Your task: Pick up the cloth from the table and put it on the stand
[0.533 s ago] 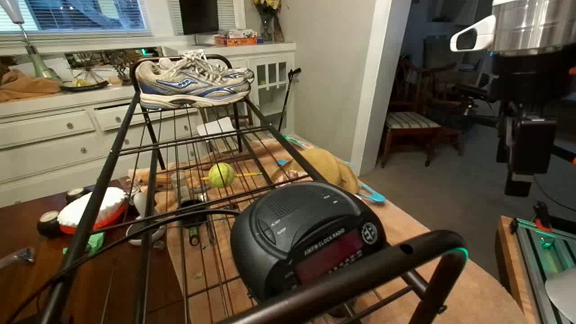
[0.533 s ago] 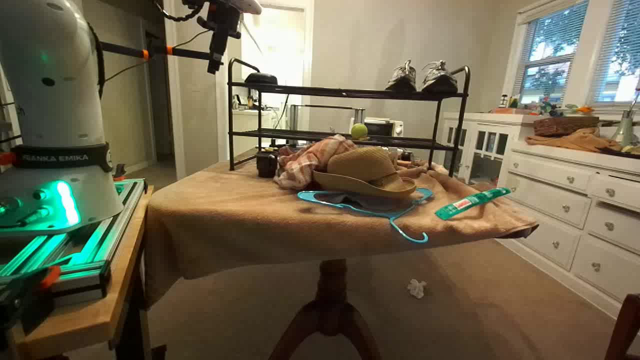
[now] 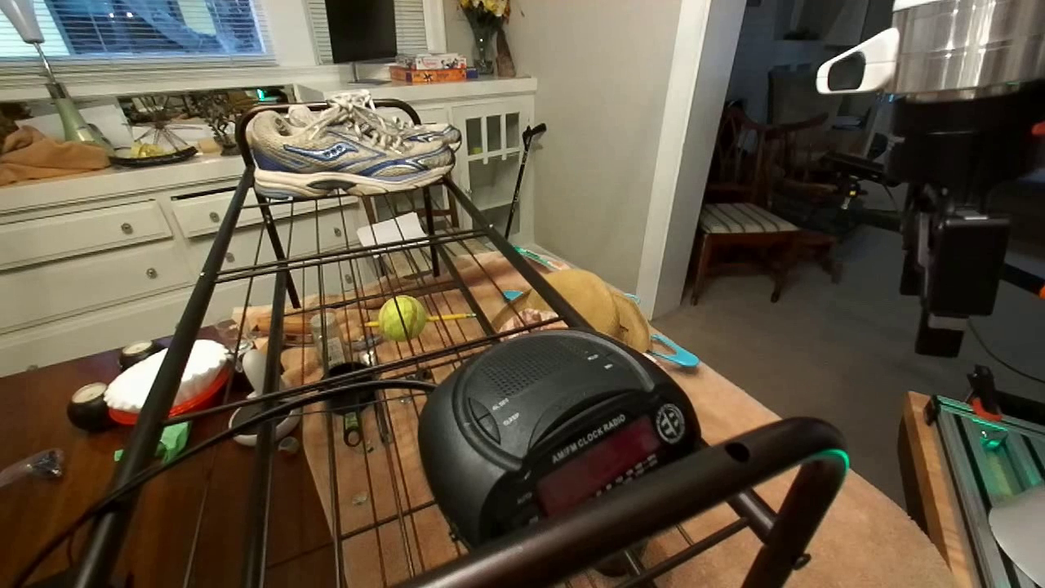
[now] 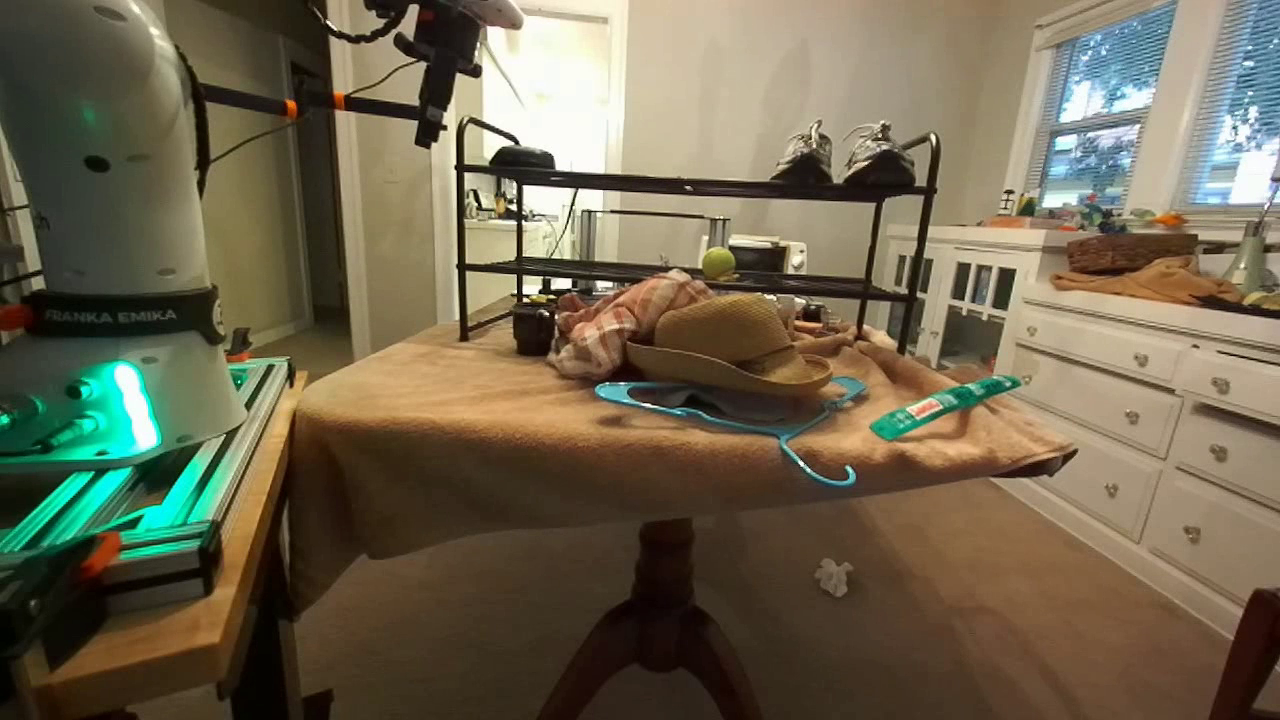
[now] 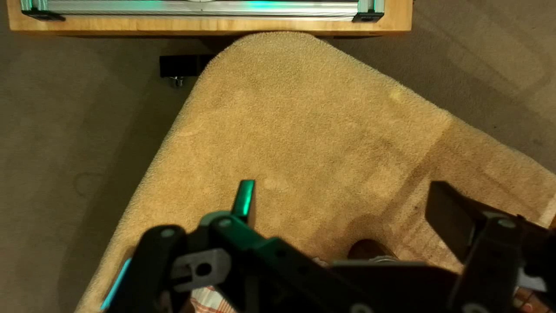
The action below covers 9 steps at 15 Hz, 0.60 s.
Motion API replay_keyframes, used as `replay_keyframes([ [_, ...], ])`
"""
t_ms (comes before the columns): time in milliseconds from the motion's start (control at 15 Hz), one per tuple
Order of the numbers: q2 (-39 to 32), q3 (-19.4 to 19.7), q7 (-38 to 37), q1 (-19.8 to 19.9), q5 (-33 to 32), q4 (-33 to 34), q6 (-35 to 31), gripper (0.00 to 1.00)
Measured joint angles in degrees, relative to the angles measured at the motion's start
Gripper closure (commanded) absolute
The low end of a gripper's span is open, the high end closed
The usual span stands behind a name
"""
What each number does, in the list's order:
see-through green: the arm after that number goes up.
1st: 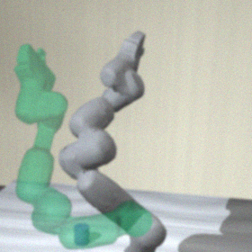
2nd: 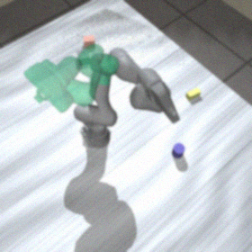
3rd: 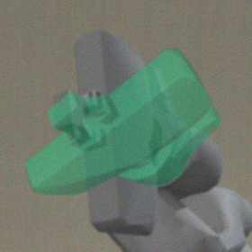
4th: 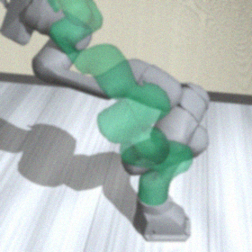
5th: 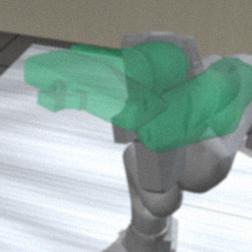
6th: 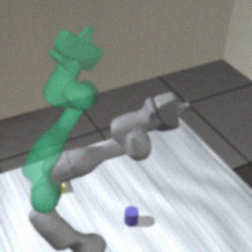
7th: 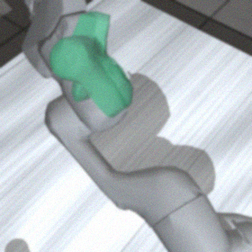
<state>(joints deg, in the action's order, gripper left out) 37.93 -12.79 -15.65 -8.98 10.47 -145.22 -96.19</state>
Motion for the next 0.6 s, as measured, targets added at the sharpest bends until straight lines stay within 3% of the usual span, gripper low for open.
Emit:
replay_keyframes([
  [200, -1.5, 0.0, -0.8, 0.7, 0.2, -0.2, -4.9, 0.00],
  [600, -12.9, 0.1, -5.0, 5.1, -1.0, -0.7, -25.7, 0.00],
])
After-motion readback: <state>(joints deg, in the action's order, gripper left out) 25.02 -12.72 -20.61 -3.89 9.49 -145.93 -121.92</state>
